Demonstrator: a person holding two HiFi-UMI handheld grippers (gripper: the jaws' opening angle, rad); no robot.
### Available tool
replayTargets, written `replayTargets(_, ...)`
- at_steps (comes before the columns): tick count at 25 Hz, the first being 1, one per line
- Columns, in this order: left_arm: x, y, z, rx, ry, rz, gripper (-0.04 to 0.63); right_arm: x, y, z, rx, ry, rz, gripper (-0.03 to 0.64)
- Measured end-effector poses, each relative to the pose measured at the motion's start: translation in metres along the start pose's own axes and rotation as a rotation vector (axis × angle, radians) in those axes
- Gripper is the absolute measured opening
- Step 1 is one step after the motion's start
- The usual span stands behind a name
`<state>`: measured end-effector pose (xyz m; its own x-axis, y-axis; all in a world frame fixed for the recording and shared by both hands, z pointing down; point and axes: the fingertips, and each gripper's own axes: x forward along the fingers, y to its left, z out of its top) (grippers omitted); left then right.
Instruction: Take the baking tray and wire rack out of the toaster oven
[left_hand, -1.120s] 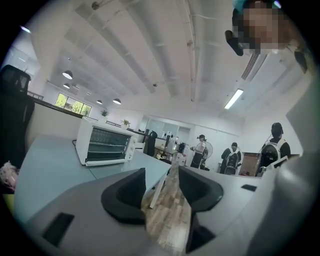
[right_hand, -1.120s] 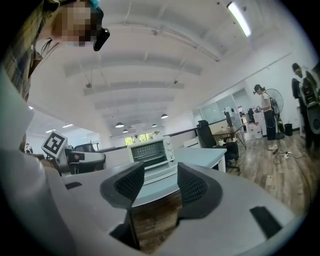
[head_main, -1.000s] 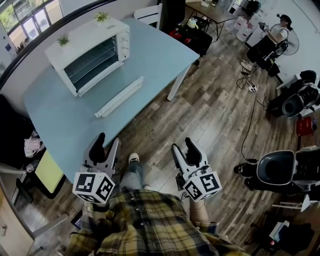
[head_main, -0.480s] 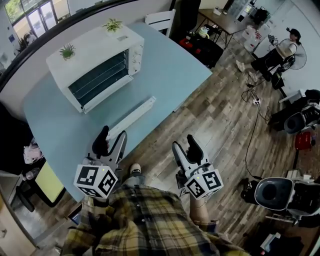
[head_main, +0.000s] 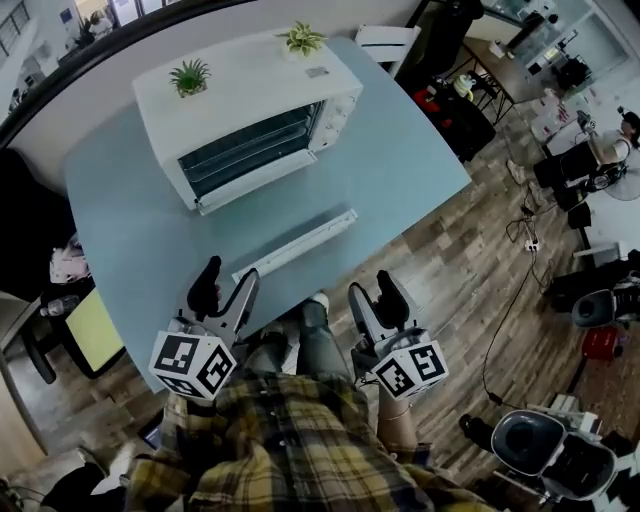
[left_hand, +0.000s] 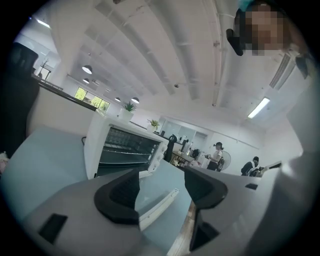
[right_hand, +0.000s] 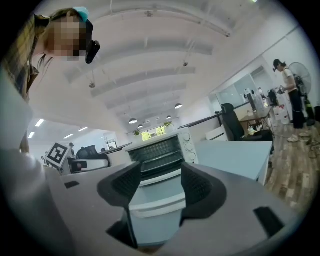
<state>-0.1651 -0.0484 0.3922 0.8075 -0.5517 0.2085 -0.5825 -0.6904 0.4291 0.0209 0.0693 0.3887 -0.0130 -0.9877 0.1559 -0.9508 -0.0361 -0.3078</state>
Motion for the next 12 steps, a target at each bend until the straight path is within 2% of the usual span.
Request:
replayTargets(5,0.008,0.035,0.006,-0.058,-0.039,0.115,0.278,0.055,-0.008,0.001,0.02,0.054,0.096,0.236)
replayTargets(12,0.04,0.06,0.025,-0.106,-0.131,0.278,0.276,0.146,-0.017,0.011,-0.01,0.134,0.308,0.236)
